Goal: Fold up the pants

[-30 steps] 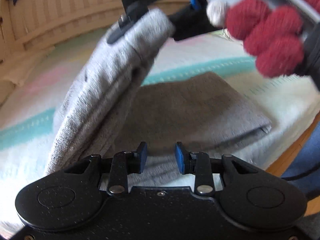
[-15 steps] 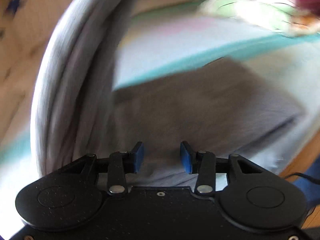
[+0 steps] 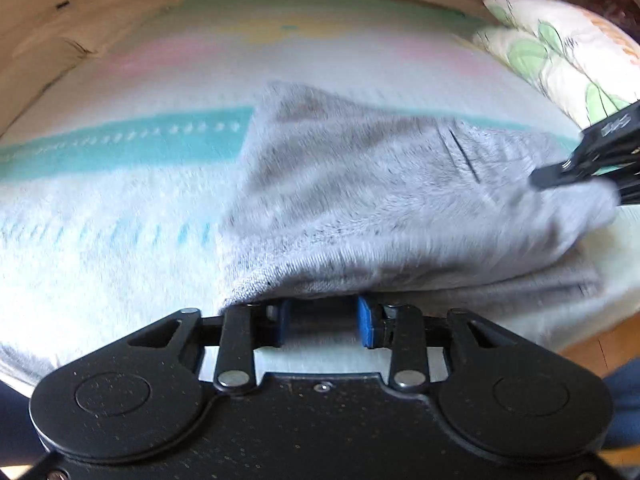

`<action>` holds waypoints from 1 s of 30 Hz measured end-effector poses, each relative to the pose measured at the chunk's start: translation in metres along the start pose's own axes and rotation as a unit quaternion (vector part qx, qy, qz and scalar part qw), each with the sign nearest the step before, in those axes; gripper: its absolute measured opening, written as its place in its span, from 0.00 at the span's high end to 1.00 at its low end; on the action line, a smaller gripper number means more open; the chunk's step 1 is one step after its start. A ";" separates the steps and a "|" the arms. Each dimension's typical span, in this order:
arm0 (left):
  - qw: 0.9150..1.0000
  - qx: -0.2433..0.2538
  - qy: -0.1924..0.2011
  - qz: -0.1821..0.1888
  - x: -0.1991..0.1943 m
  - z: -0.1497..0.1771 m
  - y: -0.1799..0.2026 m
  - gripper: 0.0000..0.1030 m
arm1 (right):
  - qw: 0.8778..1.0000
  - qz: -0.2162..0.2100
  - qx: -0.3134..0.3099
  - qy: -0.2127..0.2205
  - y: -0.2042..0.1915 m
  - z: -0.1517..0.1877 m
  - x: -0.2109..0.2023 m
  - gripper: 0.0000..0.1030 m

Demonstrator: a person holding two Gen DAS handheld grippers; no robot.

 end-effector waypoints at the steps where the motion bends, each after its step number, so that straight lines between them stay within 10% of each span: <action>1: 1.000 -0.004 -0.018 0.012 -0.002 -0.002 0.000 0.57 | 1.000 0.003 -0.007 0.001 -0.002 0.001 -0.001 0.87; 9: 0.990 0.003 -0.045 0.135 -0.047 -0.029 0.003 0.56 | 0.996 0.059 -0.060 -0.003 -0.008 0.004 0.003 0.79; 14: 0.996 -0.040 0.015 0.080 -0.023 -0.078 -0.019 0.40 | 0.994 0.080 -0.075 -0.002 -0.009 0.005 0.006 0.73; 19: 0.997 -0.002 -0.067 0.045 0.046 -0.055 -0.021 0.41 | 0.995 0.076 -0.057 -0.009 -0.002 0.005 0.007 0.67; 30: 0.997 -0.007 -0.051 0.059 0.008 -0.096 -0.039 0.41 | 0.995 0.026 0.080 0.047 0.025 -0.019 -0.012 0.52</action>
Point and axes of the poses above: each gripper's, at about its wrist camera, not at the fingertips, and x roughly the way its jaws point, y to its right, z to its underside, the point moved 7 cm from there along x, roughly the way its jaws point, and after that the axes turned 4 degrees about z, right-handed, at the moved point
